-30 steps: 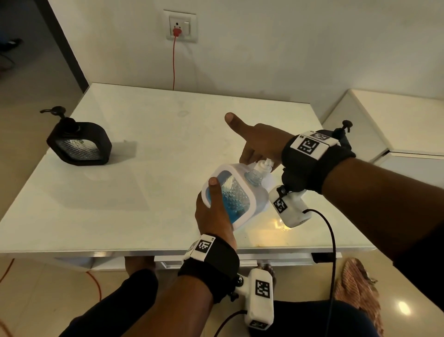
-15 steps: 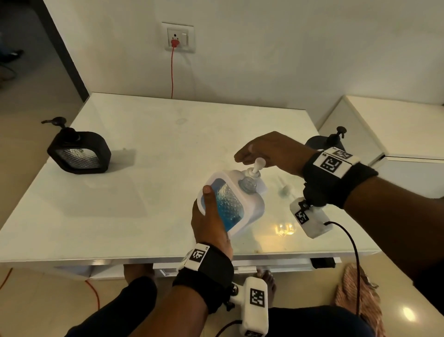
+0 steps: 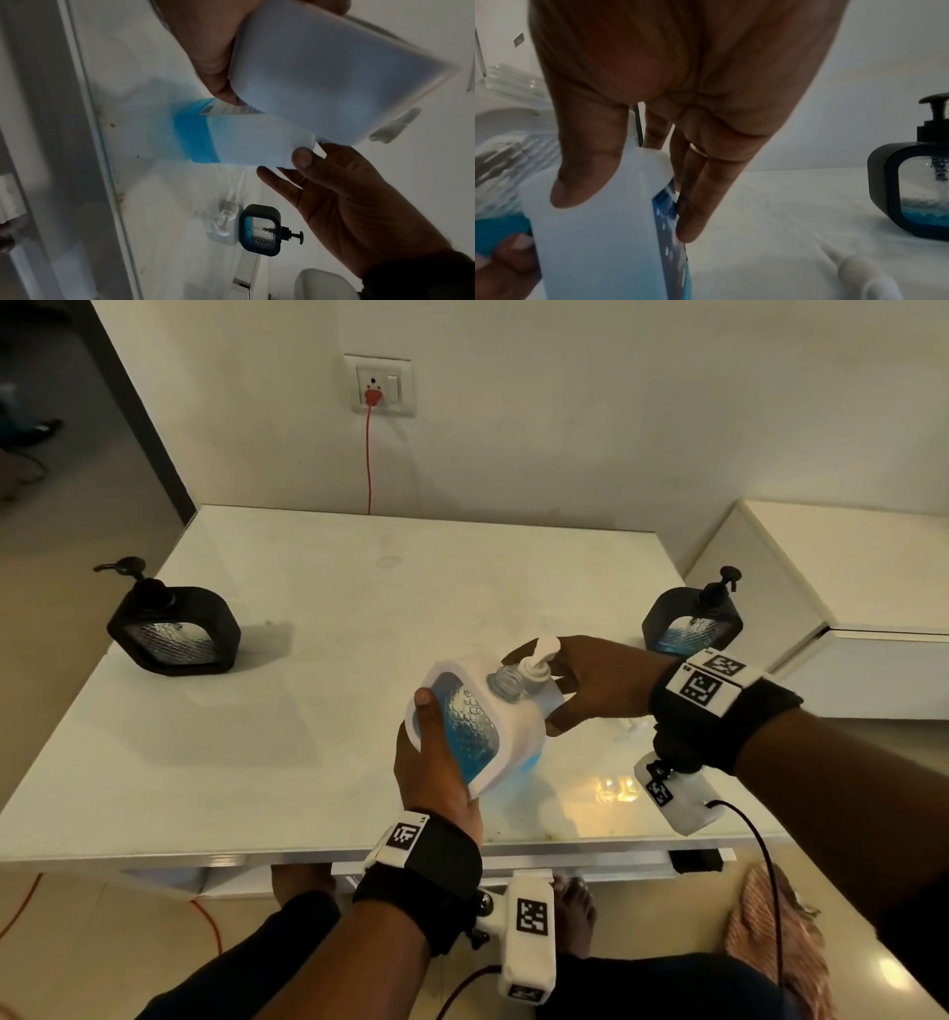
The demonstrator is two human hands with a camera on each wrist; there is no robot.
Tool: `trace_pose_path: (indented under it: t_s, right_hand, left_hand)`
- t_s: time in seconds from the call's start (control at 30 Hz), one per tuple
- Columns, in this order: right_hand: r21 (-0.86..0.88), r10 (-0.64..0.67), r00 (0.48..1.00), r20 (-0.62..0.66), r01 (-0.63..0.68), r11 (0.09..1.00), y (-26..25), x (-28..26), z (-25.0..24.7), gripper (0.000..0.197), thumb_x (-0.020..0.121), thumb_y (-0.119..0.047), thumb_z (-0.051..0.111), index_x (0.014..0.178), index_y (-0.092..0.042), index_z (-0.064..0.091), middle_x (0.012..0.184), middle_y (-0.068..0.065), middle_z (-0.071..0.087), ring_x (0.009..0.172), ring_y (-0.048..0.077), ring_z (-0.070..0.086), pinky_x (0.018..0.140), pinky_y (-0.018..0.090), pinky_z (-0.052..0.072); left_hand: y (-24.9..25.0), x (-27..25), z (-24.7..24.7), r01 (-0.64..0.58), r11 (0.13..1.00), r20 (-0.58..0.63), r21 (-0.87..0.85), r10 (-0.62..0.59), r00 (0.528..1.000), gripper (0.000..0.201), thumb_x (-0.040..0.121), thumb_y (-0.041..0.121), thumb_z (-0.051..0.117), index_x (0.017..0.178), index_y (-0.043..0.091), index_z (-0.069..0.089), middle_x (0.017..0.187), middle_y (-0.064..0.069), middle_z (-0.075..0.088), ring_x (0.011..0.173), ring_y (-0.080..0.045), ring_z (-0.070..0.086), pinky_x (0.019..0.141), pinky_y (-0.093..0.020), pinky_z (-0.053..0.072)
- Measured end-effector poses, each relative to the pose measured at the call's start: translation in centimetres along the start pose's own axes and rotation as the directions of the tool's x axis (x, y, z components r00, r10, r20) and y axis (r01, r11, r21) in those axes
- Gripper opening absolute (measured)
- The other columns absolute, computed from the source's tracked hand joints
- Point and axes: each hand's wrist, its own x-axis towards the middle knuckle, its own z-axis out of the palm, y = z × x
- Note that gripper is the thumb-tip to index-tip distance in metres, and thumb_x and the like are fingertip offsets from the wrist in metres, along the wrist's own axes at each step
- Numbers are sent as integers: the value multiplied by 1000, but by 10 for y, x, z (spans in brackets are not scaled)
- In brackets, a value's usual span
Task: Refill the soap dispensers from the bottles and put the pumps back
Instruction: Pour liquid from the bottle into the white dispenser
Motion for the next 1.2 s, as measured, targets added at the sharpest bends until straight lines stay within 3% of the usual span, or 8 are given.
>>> trace_pose_path:
  t_s: [0.27,0.4,0.6,0.67,0.73,0.83,0.97,1.2]
  right_hand:
    - [-37,27,993,-113,-31,999,-11,-12,9,54,72,-27,91,107,-39,52,105,-26,59,90,-9,60,85,8,48]
    - [-32,7,992,-128,-11,999,-11,-14,10,62,72,-29,91,116,-42,51,113,-25,61,105,4,63,98,24,50]
    - [21,-26,1000,12,26,999,-10,-24,-6,84,84,14,66,154,-22,35,142,-14,46,130,1,46,89,5,45]
    - [97,-1,998,-66,7,995,-11,-25,-23,66,90,20,49,148,-14,48,142,-1,54,120,-4,57,77,3,47]
    - [181,44,970,-239,0,984,-22,-25,-36,37,99,7,46,129,-5,65,128,11,67,91,-6,67,63,3,46]
    - [266,66,927,-368,37,963,-44,-18,-38,31,106,-20,48,118,-2,71,116,10,73,88,7,67,61,6,46]
    - [30,63,951,-303,-56,998,-72,-3,-18,60,104,-56,34,109,-13,76,109,0,75,101,19,68,100,36,50]
    - [150,315,932,-182,-290,945,-90,2,-4,77,102,-65,23,118,-5,68,106,1,62,102,23,57,90,39,50]
  left_hand:
    - [4,3,1,8,1000,44,-15,-7,999,67,75,73,63,132,37,64,123,-4,76,111,-32,74,92,-63,60]
    - [6,1,1,7,1000,50,-20,-6,999,72,72,75,65,133,36,64,124,-5,75,111,-33,74,92,-64,60]
    - [8,-1,-1,6,999,44,-34,-5,999,74,69,74,66,132,35,65,123,-5,75,112,-33,73,93,-64,59]
    - [9,-1,-1,1,999,47,-33,0,999,71,72,73,66,131,34,66,122,-6,76,111,-32,73,93,-63,59]
    - [9,-1,0,3,999,46,-35,-2,999,70,72,71,65,131,33,66,121,-5,76,111,-31,74,95,-62,59]
    - [7,-1,0,18,1000,62,-6,-17,998,74,71,73,64,133,33,65,123,-5,75,112,-30,73,96,-60,59]
    - [2,1,0,22,999,67,32,-24,997,68,76,73,63,132,34,65,124,-6,75,114,-31,72,98,-60,59]
    - [-4,1,-2,31,999,40,44,-33,999,84,66,82,70,136,36,62,127,-5,74,115,-32,72,98,-60,59]
